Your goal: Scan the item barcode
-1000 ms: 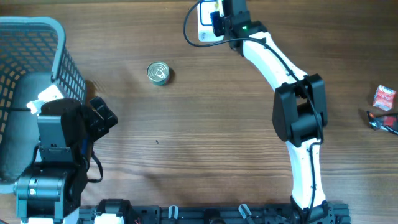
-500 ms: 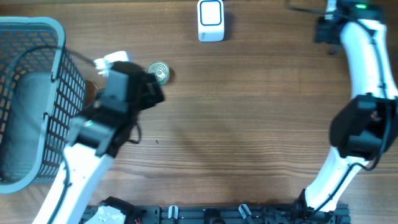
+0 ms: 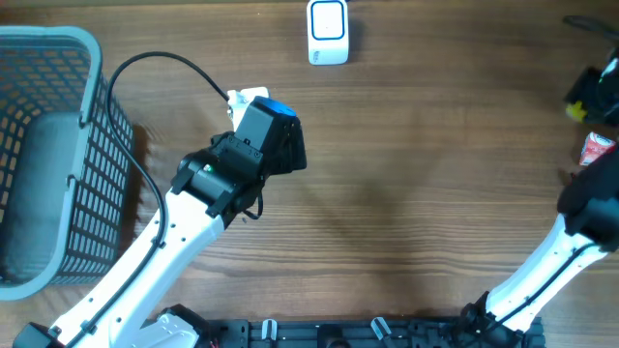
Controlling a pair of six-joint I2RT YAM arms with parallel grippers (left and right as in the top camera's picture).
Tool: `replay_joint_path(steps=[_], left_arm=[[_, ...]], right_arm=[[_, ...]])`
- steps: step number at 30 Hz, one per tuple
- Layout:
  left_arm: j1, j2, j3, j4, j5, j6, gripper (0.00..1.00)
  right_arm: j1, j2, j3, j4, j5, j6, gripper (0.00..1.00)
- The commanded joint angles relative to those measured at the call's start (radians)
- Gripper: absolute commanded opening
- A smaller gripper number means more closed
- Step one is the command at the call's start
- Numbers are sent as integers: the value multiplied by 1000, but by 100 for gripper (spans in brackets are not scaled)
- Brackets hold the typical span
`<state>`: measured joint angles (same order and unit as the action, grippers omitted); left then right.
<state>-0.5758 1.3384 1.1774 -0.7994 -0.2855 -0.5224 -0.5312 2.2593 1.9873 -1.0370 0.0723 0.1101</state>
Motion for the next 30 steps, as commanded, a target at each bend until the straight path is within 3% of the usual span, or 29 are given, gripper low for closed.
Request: replay_joint_path(steps=[1, 4, 5, 6, 13, 19, 23, 25, 30], left_arm=[[-4, 0, 1, 5, 1, -18, 100], [-4, 0, 1, 3, 2, -18, 100], [-4, 0, 1, 1, 2, -18, 100], [-4, 0, 1, -4, 2, -18, 100], [-4, 0, 1, -12, 2, -17, 100], [19, 0, 1, 56, -2, 6, 100], [121, 23, 1, 78, 9, 6, 100], [191, 59, 1, 92, 50, 74, 100], [363, 200, 1, 159, 282, 394, 100]], right_arm=[[7, 65, 0, -53, -30, 134, 56], [7, 100, 0, -81, -20, 137, 61], [5, 104, 0, -85, -5, 137, 70], [5, 105, 0, -85, 3, 135, 100], [5, 43, 12, -109, -10, 101, 100], [30, -246, 12, -135, -94, 129, 100], [111, -477, 12, -137, -97, 168, 100], [172, -554, 11, -143, -94, 184, 100], [327, -621, 10, -201, 60, 272, 100]])
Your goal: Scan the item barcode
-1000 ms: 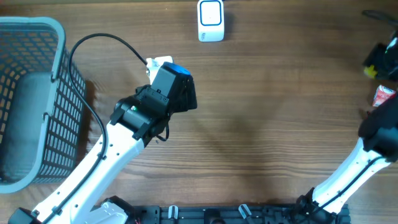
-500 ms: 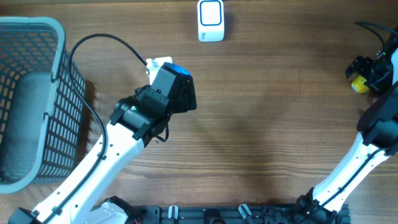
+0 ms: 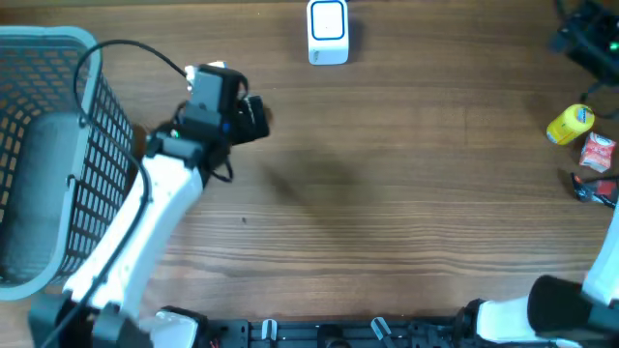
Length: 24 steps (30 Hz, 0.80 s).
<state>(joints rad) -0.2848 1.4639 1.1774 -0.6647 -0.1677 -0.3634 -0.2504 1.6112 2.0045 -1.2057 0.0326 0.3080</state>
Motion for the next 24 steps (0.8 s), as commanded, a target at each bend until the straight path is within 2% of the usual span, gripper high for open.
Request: replay_joint_path(steps=[1, 3, 6, 13, 24], left_arm=[[98, 116, 1, 54, 179, 304, 100], [116, 175, 1, 113, 178, 394, 100], [119, 263, 1, 201, 179, 463, 100], [119, 393, 1, 319, 179, 460, 100], [96, 531, 1, 417, 212, 422, 100]], right_arm=[[70, 36, -9, -57, 98, 88, 100], [94, 54, -9, -79, 98, 88, 100], [122, 77, -9, -82, 98, 88, 100], [123, 87, -9, -74, 98, 89, 100], [123, 87, -9, -74, 64, 95, 100]])
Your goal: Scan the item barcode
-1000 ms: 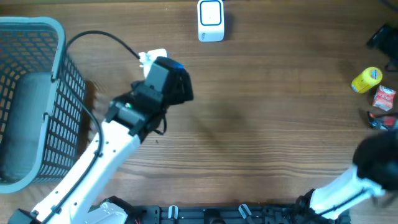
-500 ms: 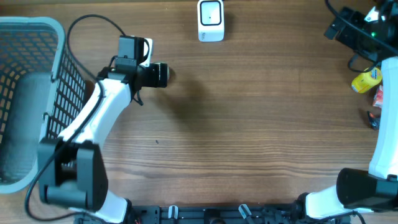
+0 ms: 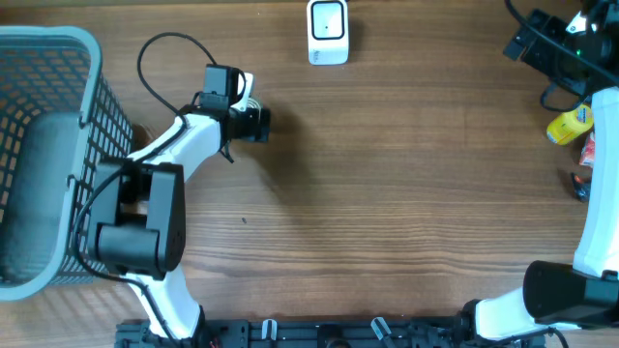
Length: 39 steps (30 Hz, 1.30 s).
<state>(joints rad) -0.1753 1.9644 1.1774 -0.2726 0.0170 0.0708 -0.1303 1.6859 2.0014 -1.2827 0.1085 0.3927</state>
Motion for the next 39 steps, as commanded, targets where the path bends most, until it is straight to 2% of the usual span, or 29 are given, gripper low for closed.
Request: replay_joint_path(steps=[1, 5, 10, 15, 19, 27, 35, 39], left_arm=[[-17, 39, 1, 39, 27, -21, 100], [-17, 52, 1, 78, 27, -65, 99], [-17, 52, 1, 71, 23, -84, 81], [-17, 52, 1, 35, 23, -88, 74], [-22, 52, 1, -3, 19, -147, 72], [-77, 51, 1, -69, 21, -158, 71], [-308, 51, 1, -216, 28, -116, 72], [-454, 51, 1, -299, 44, 10, 73]], right_arm=[[3, 13, -6, 3, -12, 11, 100], [4, 13, -6, 3, -12, 11, 100], [5, 13, -6, 0, -13, 3, 100], [5, 13, -6, -2, -12, 2, 100], [5, 13, -6, -1, -12, 2, 100], [5, 13, -6, 0, -12, -1, 100], [5, 14, -6, 3, -12, -9, 100], [5, 14, -6, 7, -12, -27, 100]])
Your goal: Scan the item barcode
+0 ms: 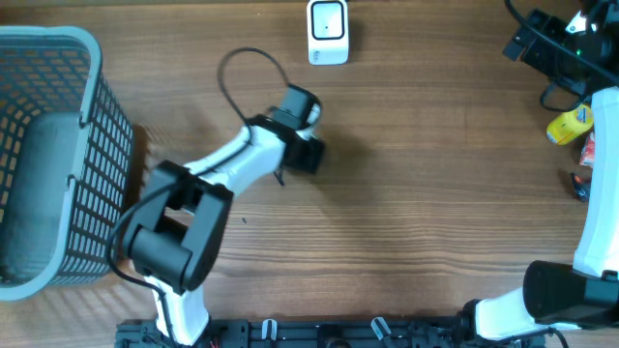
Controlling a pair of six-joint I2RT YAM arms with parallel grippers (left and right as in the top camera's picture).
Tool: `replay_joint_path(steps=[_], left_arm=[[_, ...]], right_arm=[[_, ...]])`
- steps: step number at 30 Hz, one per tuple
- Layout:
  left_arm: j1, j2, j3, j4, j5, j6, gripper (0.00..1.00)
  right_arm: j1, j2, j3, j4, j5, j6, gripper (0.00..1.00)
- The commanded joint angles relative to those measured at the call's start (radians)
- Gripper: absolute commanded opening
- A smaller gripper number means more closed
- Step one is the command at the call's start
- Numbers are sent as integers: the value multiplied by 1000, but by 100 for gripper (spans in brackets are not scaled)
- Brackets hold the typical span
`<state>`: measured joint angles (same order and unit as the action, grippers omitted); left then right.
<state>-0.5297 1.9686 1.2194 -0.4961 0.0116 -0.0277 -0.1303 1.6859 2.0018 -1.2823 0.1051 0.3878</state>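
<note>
The white scanner (328,32) with a blue-rimmed face stands at the table's far edge, in the middle. My left gripper (306,135) hovers below it and slightly to the left, about a hand's width away. A small white item (311,113) shows at its tip, and the gripper seems shut on it. Most of the item is hidden under the black wrist, and no barcode shows. My right gripper (518,43) is at the far right corner, away from both; its fingers cannot be made out.
A grey mesh basket (92,145) fills the left edge. A yellow item (571,124), a red-and-white packet (592,147) and a small dark thing (578,184) lie at the right edge beside the right arm. The left arm's cable loops above its forearm.
My left gripper with the white item has moved right, from near the basket's far corner to a spot below the scanner. The left elbow has swung right too. The right arm has not moved.
At first my left gripper held a white and blue item left of centre, and the right arm was low over the items at the right edge. Then the left gripper was nearer the basket and the right arm in the far corner. Now the left gripper is below the scanner.
</note>
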Motion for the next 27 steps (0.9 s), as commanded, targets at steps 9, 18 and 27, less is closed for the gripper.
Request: replay_joint_path(steps=[9, 18, 27], left_arm=[[-338, 47, -41, -266, 42, 312, 89], [-342, 2, -41, -240, -119, 163, 100], [-341, -359, -41, -242, -294, -232, 100]], right_arm=[[5, 16, -7, 6, -9, -52, 100], [5, 17, -7, -1, -9, -74, 100], [5, 31, -13, -5, -81, -98, 100]])
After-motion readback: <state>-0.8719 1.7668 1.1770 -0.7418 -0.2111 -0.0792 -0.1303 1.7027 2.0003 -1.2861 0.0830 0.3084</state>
